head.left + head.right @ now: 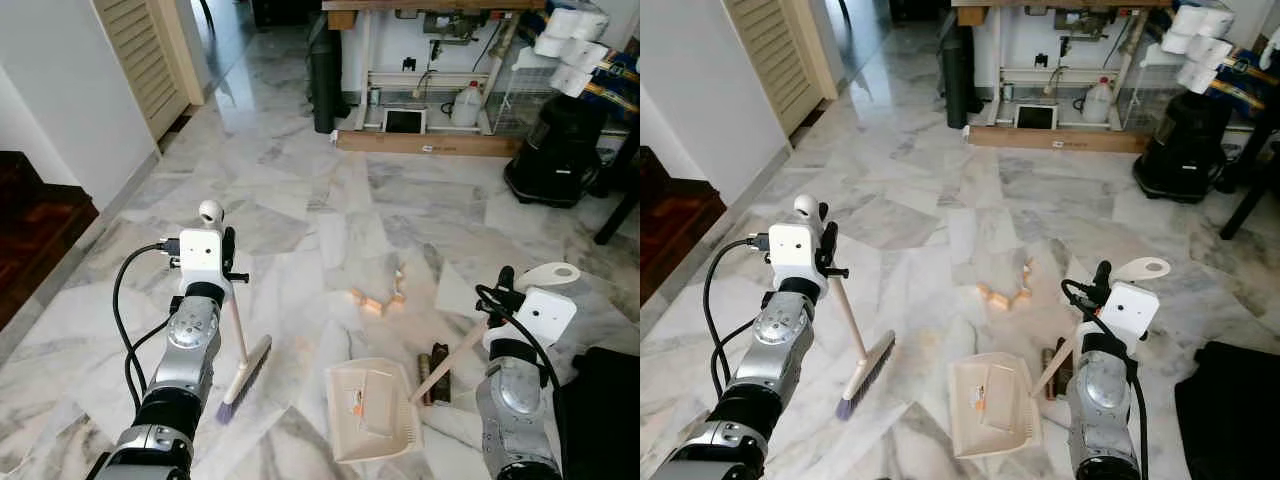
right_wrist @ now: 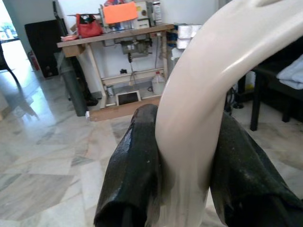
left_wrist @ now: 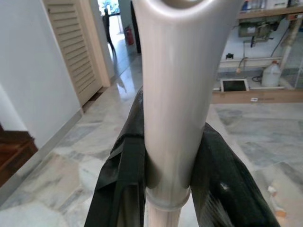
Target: Sweep floor
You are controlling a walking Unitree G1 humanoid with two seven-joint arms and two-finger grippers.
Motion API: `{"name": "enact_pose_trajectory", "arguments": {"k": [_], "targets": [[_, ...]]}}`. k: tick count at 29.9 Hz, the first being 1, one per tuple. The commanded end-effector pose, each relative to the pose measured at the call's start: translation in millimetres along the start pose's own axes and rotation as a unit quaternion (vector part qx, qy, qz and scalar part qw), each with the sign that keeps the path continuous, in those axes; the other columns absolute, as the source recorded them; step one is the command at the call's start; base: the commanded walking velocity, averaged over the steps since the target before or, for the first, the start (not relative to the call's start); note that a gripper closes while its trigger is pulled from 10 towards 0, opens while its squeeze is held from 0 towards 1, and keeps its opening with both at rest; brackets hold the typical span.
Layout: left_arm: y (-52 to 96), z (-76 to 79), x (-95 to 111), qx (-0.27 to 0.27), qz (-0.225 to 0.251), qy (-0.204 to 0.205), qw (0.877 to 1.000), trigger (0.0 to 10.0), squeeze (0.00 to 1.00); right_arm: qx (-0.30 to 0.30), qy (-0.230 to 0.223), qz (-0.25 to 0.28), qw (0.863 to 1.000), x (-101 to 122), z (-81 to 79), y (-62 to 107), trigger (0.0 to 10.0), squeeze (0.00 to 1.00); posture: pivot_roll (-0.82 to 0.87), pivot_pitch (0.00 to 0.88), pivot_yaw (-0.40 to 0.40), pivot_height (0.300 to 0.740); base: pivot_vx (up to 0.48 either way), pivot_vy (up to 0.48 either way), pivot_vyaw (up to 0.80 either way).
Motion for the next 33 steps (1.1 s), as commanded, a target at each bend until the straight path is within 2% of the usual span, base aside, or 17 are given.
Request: {"name": "enact_pose_trajectory", "arguments": {"k": [1,9,33], "targets": [[-2.2,-5.8,9.3,0.006,0.017,-0.002,1.000,10.0,0.00,0.017,-0.007,0.025,1.000,12.4,-11.1,-3.4,10.0,0.00,-0.06,0.037,0.070,0.740,0.000,0.262,0.67],[0.4,-2.9,8.9,0.003,0.017,0.000,1.000,10.0,0.00,0.019,-0.014,0.023,0.999,12.0,-13.0,-4.1,10.0,0.00,-0.06,0.035,0.065,0.740,0.000,0.254,0.13],[1.9,-4.0,9.6,0.001,0.013,0.001,1.000,10.0,0.00,0.019,-0.015,0.018,1.000,9.6,-13.9,-2.0,10.0,0.00,-0.05,0.057,0.068,0.740,0.000,0.000,0.00]]}}
Point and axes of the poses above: a point about 5 cm out from each wrist's last joint towards the gripper, its own y axis pointing back from the gripper into the wrist, its own x axis along the axis of the wrist's last joint, z = x × y, the point moved 4 cm from there along -y, pointing out of the wrist towards the gripper, and after that the axes turned 15 degrees about -y, right-handed, at the moved point
